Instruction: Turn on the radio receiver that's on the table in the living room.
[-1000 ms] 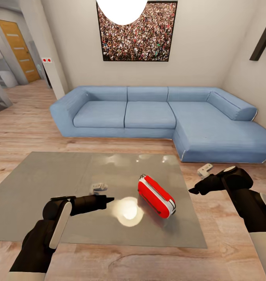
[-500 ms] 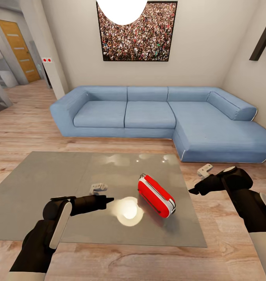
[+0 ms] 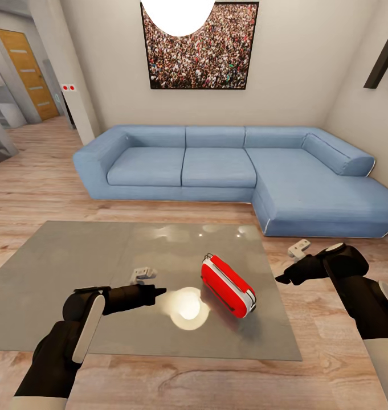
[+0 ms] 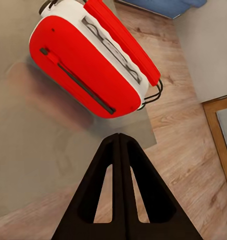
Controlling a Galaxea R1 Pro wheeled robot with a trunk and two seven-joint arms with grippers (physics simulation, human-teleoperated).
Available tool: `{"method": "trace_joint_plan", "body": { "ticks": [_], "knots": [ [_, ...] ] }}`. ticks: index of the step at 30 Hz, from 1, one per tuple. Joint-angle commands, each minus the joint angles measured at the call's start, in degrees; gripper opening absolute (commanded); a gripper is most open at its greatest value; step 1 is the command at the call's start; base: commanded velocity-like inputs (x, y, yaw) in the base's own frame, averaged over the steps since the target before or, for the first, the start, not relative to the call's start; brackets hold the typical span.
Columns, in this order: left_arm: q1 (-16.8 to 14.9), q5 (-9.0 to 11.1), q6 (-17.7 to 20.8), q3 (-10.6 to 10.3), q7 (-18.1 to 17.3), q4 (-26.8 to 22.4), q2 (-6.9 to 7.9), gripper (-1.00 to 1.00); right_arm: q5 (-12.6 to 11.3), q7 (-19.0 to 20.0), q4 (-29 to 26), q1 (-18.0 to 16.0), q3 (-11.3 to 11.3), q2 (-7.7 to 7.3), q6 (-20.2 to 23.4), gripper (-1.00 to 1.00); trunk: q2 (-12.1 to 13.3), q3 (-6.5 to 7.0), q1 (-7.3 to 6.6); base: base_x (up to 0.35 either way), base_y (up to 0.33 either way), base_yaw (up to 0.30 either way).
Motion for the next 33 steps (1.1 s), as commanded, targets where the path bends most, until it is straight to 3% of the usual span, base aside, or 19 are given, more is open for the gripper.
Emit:
{"method": "trace_joint_plan", "body": {
  "ticks": [1,15,33],
  "knots": [
    [0.0,0.0,0.0,0.0,0.0,0.0,-0.01,-1.0,0.0,0.0,0.1,0.0,0.0,0.0,0.0,1.0,0.0,0.0,0.0,0.0,0.0,0.0],
    [0.0,0.1,-0.1,0.1,0.1,0.2,-0.03,-1.0,0.0,-0.2,0.6,0.0,0.0,0.05,0.3,1.0,0.0,0.07,0.0,0.0,0.0,0.0],
    [0.0,0.0,-0.1,0.0,0.1,0.1,-0.11,-1.0,0.1,-1.3,0.6,0.0,-0.1,-0.05,0.6,1.0,0.0,1.6,0.0,0.0,0.0,0.0]
  ]
}}
